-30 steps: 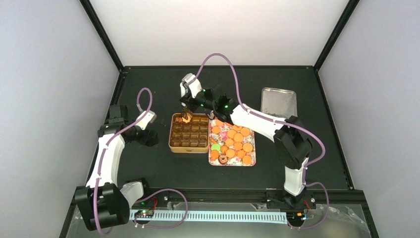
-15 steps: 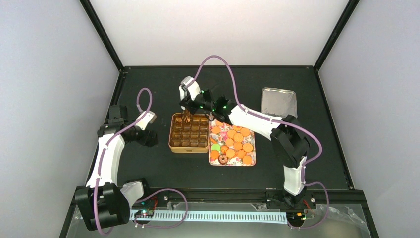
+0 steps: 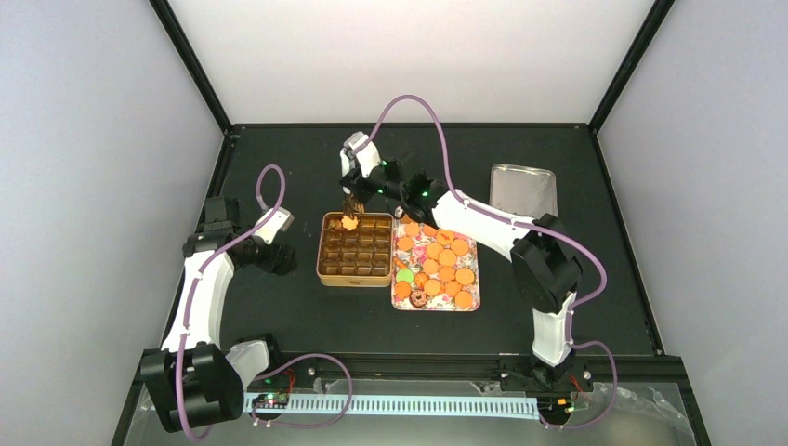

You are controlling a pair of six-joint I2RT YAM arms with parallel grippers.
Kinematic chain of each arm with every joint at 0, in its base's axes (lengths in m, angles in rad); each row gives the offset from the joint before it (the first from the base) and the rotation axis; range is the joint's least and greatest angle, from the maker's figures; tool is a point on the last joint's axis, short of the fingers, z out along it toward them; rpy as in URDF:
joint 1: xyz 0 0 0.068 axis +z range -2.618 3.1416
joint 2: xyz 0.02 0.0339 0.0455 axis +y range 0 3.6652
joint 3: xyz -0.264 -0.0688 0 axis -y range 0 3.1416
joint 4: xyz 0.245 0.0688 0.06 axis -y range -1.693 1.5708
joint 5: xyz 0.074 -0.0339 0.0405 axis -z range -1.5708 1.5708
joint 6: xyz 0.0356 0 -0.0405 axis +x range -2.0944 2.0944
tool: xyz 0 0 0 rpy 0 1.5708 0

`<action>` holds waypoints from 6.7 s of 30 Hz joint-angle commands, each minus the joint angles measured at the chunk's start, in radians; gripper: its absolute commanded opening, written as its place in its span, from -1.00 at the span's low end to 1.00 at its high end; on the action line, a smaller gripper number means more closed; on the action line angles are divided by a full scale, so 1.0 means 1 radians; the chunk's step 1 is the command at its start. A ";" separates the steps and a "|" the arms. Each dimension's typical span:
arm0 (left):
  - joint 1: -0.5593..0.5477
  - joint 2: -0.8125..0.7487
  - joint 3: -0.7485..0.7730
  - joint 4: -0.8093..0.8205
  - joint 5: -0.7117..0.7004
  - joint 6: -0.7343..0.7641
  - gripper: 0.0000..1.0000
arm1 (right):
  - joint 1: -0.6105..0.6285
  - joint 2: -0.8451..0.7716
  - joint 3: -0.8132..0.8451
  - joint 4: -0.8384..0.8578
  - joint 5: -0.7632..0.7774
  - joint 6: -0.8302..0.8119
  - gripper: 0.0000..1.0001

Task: Pack the cookies
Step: Place the fake cookies in the empty pocket of the box, then pick up the fake cookies from the plate, then place the fake cookies in the empty pocket of the box.

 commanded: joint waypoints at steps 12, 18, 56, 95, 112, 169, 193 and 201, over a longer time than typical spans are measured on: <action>0.009 -0.006 0.024 -0.010 0.030 0.013 0.65 | 0.000 0.032 0.008 0.010 -0.034 -0.010 -0.45; 0.009 -0.009 0.024 -0.011 0.032 0.013 0.65 | 0.008 0.017 -0.011 0.026 -0.054 0.003 -0.47; 0.009 0.093 -0.001 0.110 0.004 0.018 0.63 | 0.112 -0.025 -0.026 0.004 0.028 -0.085 -0.57; -0.007 0.364 0.011 0.340 -0.090 -0.045 0.54 | 0.118 0.056 0.054 -0.032 0.046 -0.083 -0.56; -0.182 0.471 0.062 0.394 -0.254 -0.071 0.53 | 0.054 -0.340 -0.333 0.096 0.093 0.007 -0.41; -0.216 0.275 0.049 0.236 -0.271 -0.038 0.54 | -0.014 -0.619 -0.597 0.029 0.120 -0.044 -0.94; -0.176 0.266 0.024 0.240 -0.237 -0.025 0.54 | -0.026 -0.506 -0.457 0.002 0.079 -0.049 -0.98; -0.171 0.249 0.021 0.233 -0.232 -0.025 0.54 | -0.026 -0.280 -0.237 -0.022 0.004 -0.023 -0.96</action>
